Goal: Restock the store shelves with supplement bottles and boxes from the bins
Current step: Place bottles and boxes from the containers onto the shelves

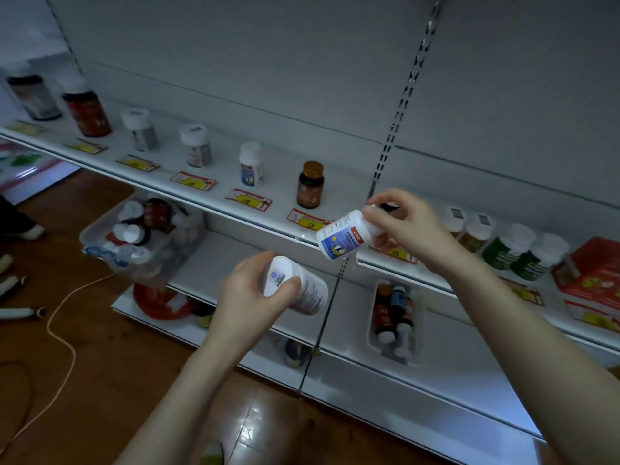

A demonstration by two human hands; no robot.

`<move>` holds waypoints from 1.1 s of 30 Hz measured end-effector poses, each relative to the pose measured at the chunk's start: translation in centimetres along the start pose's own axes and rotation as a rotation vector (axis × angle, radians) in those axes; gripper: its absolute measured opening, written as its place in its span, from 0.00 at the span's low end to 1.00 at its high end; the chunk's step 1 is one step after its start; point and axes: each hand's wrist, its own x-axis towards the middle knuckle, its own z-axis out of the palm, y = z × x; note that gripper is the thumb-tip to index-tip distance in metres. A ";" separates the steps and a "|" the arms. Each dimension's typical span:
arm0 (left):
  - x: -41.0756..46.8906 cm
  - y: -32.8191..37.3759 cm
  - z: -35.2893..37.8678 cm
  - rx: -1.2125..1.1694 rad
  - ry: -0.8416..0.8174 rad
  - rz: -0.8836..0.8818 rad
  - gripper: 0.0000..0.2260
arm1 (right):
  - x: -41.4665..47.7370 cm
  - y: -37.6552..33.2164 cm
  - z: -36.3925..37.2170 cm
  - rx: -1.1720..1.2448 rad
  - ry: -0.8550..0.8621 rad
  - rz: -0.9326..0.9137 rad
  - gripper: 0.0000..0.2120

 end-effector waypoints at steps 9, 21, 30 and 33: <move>7.7 -5.4 -9.9 0.018 -0.011 0.020 0.11 | 8.0 -6.1 10.2 -0.190 -0.103 -0.018 0.13; 13.9 -7.8 -14.0 -0.006 -0.084 0.012 0.15 | 17.3 -7.7 14.0 -0.725 -0.012 0.014 0.21; 16.2 -8.8 -14.8 0.021 -0.070 0.009 0.17 | 20.2 -6.7 15.0 -0.760 -0.092 0.013 0.21; 16.6 -8.6 -14.6 0.012 -0.067 0.007 0.09 | 20.8 -6.5 15.2 -0.765 -0.132 0.015 0.22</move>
